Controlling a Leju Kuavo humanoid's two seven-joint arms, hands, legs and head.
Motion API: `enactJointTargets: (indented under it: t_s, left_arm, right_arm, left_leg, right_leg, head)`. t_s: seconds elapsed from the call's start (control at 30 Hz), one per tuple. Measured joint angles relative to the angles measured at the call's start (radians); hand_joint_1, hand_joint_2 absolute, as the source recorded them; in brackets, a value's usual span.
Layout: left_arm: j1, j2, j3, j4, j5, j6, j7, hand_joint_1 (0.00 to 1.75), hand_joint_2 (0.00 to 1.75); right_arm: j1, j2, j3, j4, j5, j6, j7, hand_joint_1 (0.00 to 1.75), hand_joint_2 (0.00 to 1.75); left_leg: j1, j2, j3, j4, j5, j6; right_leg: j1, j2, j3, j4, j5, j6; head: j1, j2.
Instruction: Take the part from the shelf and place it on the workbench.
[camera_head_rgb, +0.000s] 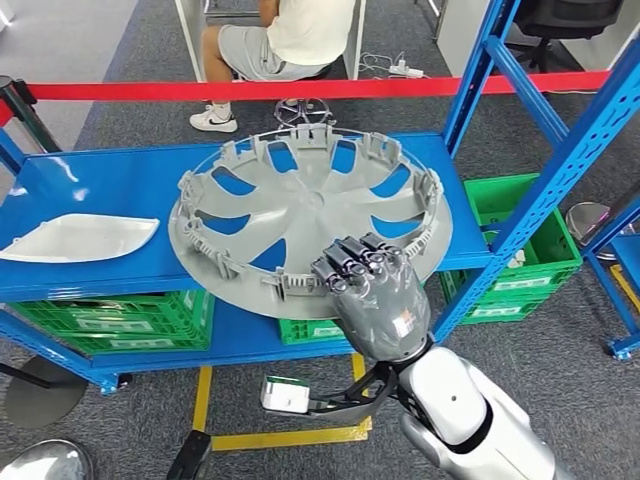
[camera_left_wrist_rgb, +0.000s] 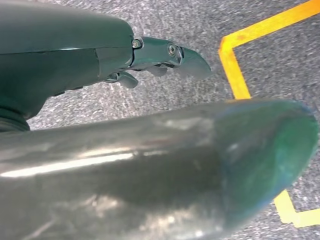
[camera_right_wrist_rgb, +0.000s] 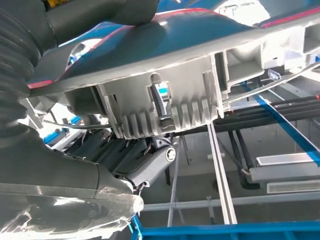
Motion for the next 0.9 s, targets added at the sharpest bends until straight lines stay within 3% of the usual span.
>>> enactJointTargets:
  t_s: [0.07, 0.1, 0.17, 0.23, 0.3, 0.37, 0.4, 0.43, 0.47, 0.5, 0.53, 0.6, 0.63, 0.7, 0.73, 0.77, 0.83, 0.9]
  left_arm:
    - [0.0, 0.0, 0.0, 0.0, -0.001, -0.001, 0.001, 0.0, 0.0]
    - [0.0, 0.0, 0.0, 0.0, -0.002, -0.002, 0.002, 0.0, 0.0]
    - [0.0, -0.001, 0.0, 0.0, -0.006, -0.002, 0.005, 0.0, 0.0]
    - [0.001, -0.001, 0.0, 0.0, -0.01, -0.001, 0.009, 0.0, 0.0]
    - [0.002, 0.0, 0.0, 0.0, -0.014, 0.0, 0.01, 0.0, 0.0]
    - [0.0, 0.0, 0.0, 0.0, -0.017, 0.0, 0.011, 0.0, 0.0]
    - [0.0, 0.0, 0.0, 0.0, -0.018, 0.0, 0.011, 0.0, 0.0]
    - [-0.001, 0.001, 0.0, 0.0, -0.019, 0.0, 0.011, 0.0, 0.0]
    - [-0.001, 0.001, 0.0, 0.0, -0.021, 0.0, 0.011, 0.0, 0.0]
    - [-0.002, 0.001, 0.0, 0.0, -0.022, 0.0, 0.012, 0.0, 0.0]
    - [-0.004, 0.001, 0.0, -0.001, -0.024, 0.0, 0.012, 0.0, 0.0]
    - [-0.009, 0.0, 0.0, -0.001, -0.026, 0.0, 0.012, 0.0, 0.0]
    - [-0.012, 0.0, 0.0, -0.001, -0.027, 0.0, 0.012, 0.0, 0.0]
    - [-0.012, 0.0, 0.0, -0.001, -0.027, 0.0, 0.012, 0.0, 0.0]
    - [-0.011, 0.0, 0.0, -0.001, -0.027, 0.0, 0.012, 0.0, 0.0]
    - [-0.01, 0.001, 0.0, -0.001, -0.027, 0.0, 0.013, 0.0, 0.0]
    - [-0.01, 0.001, 0.0, -0.001, -0.027, -0.001, 0.013, 0.0, 0.0]
    - [-0.01, 0.001, 0.0, -0.001, -0.032, -0.001, 0.015, 0.0, 0.0]
  right_arm:
    - [0.004, 0.005, -0.007, 0.0, 0.0, 0.0, -0.004, 1.75, 1.75]
    - [0.005, 0.008, -0.012, 0.001, 0.0, 0.0, -0.006, 1.75, 1.75]
    - [0.007, 0.012, -0.021, 0.002, 0.0, 0.0, -0.007, 1.75, 1.75]
    - [0.01, 0.012, -0.028, 0.004, 0.001, 0.001, -0.002, 1.75, 1.75]
    - [0.013, 0.012, -0.031, 0.006, 0.0, 0.002, 0.008, 1.75, 1.75]
    - [0.018, 0.012, -0.035, 0.01, 0.0, 0.003, 0.019, 1.75, 1.75]
    - [0.022, 0.012, -0.037, 0.013, 0.0, 0.003, 0.024, 1.75, 1.75]
    - [0.026, 0.012, -0.04, 0.016, 0.0, 0.003, 0.03, 1.75, 1.75]
    - [0.031, 0.012, -0.042, 0.018, 0.0, 0.003, 0.035, 1.75, 1.75]
    - [0.034, 0.012, -0.043, 0.019, 0.0, 0.003, 0.038, 1.75, 1.75]
    - [0.037, 0.012, -0.044, 0.02, 0.0, 0.003, 0.04, 1.75, 1.75]
    - [0.041, 0.012, -0.045, 0.02, 0.0, 0.003, 0.042, 1.75, 1.75]
    - [0.042, 0.012, -0.046, 0.02, 0.0, 0.003, 0.042, 1.75, 1.75]
    - [0.044, 0.012, -0.047, 0.021, 0.0, 0.003, 0.043, 1.75, 1.75]
    - [0.045, 0.012, -0.047, 0.022, 0.0, 0.003, 0.042, 1.75, 1.75]
    - [0.047, 0.011, -0.047, 0.022, 0.0, 0.003, 0.042, 1.75, 1.75]
    - [0.048, 0.011, -0.047, 0.023, 0.0, 0.004, 0.043, 1.75, 1.75]
    - [0.052, 0.011, -0.047, 0.024, 0.0, 0.008, 0.044, 1.75, 1.75]
  left_leg:
    - [-0.001, -0.001, -0.015, 0.002, 0.014, -0.007]
    - [-0.002, -0.001, -0.02, 0.002, 0.022, -0.012]
    - [-0.002, 0.0, -0.028, 0.002, 0.04, -0.023]
    - [0.001, 0.0, -0.037, 0.004, 0.043, -0.035]
    - [0.002, -0.001, -0.062, 0.057, -0.018, -0.047]
    - [0.005, -0.001, -0.1, 0.181, -0.112, -0.057]
    - [0.007, -0.001, -0.112, 0.238, -0.14, -0.061]
    - [0.008, -0.001, -0.111, 0.272, -0.148, -0.064]
    - [0.01, -0.001, -0.094, 0.271, -0.136, -0.067]
    - [0.013, -0.001, -0.06, 0.235, -0.112, -0.068]
    - [0.016, -0.001, -0.011, 0.175, -0.092, -0.07]
    - [0.018, -0.004, 0.08, 0.043, -0.085, -0.064]
    - [0.017, -0.006, 0.101, 0.005, -0.089, -0.058]
    - [0.013, -0.009, 0.096, -0.011, -0.083, -0.039]
    - [0.013, -0.007, 0.088, -0.013, -0.073, -0.031]
    - [0.013, -0.005, 0.079, -0.013, -0.062, -0.021]
    - [0.013, -0.003, 0.057, -0.015, -0.04, -0.009]
    - [0.011, -0.002, 0.03, -0.014, -0.019, -0.004]
  right_leg:
    - [0.003, 0.0, 0.099, -0.143, 0.018, -0.007]
    - [0.005, 0.0, 0.131, -0.193, 0.016, -0.01]
    - [0.01, 0.002, 0.147, -0.228, 0.012, -0.017]
    - [0.008, 0.0, 0.13, -0.23, 0.029, -0.03]
    - [0.003, -0.002, 0.11, -0.235, 0.053, -0.045]
    - [0.003, -0.003, 0.083, -0.234, 0.077, -0.052]
    - [0.003, -0.003, 0.067, -0.232, 0.089, -0.052]
    - [0.002, -0.004, 0.052, -0.231, 0.1, -0.051]
    - [0.001, -0.004, 0.037, -0.23, 0.111, -0.049]
    - [-0.001, -0.004, 0.022, -0.229, 0.122, -0.046]
    - [-0.002, -0.003, 0.01, -0.227, 0.133, -0.042]
    - [-0.001, -0.002, -0.009, -0.227, 0.155, -0.03]
    - [0.0, -0.002, -0.014, -0.229, 0.166, -0.023]
    - [-0.001, -0.002, -0.02, -0.24, 0.188, -0.01]
    - [-0.003, -0.002, -0.025, -0.241, 0.186, -0.005]
    - [-0.005, -0.002, -0.035, -0.228, 0.165, 0.001]
    - [-0.006, -0.003, -0.067, -0.134, 0.074, 0.008]
    - [-0.005, -0.003, -0.099, 0.008, -0.01, 0.012]
  head:
    - [0.0, 0.0]
    - [-0.001, 0.0]
    - [0.0, 0.0]
    - [0.0, 0.0]
    - [-0.005, 0.0]
    - [-0.01, 0.0]
    - [-0.011, 0.0]
    - [-0.01, 0.0]
    - [-0.011, 0.0]
    - [-0.011, 0.0]
    - [-0.011, 0.0]
    - [-0.012, 0.0]
    - [-0.013, 0.0]
    - [-0.014, 0.0]
    - [-0.015, 0.0]
    - [-0.013, 0.0]
    - [-0.011, 0.0]
    - [-0.011, 0.0]
